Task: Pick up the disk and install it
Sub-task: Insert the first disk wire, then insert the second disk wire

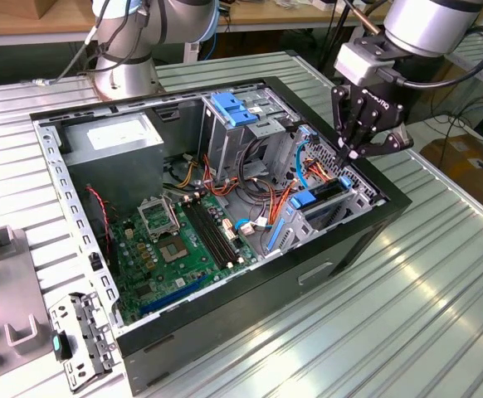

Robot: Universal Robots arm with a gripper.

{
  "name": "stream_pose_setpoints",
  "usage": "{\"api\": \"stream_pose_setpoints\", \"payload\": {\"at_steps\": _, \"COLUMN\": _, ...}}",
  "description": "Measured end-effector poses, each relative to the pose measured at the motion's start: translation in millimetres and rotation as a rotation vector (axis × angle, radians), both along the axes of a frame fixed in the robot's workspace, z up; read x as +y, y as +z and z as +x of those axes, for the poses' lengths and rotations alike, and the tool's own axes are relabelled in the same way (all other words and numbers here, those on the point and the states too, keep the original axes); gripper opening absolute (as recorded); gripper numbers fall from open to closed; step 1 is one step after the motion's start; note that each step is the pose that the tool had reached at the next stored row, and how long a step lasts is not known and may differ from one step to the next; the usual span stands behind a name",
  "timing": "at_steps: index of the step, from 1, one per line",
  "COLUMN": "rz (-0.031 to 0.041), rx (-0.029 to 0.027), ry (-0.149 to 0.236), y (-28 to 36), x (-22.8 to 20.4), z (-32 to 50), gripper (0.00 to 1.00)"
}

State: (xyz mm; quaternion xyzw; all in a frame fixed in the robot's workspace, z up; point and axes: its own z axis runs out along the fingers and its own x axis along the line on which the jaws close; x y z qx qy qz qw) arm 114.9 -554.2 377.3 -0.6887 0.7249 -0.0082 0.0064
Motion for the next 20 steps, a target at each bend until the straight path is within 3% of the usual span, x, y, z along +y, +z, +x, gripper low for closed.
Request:
{"api": "stream_pose_setpoints", "payload": {"at_steps": 17, "rz": 0.0004, "rx": 0.0, "ry": 0.0, "y": 0.0, "x": 0.0, "z": 0.0, "gripper": 0.11}}
{"api": "stream_pose_setpoints", "payload": {"at_steps": 20, "rz": 0.0004, "rx": 0.0, "ry": 0.0, "y": 0.0, "x": 0.0, "z": -5.8, "gripper": 0.11}}
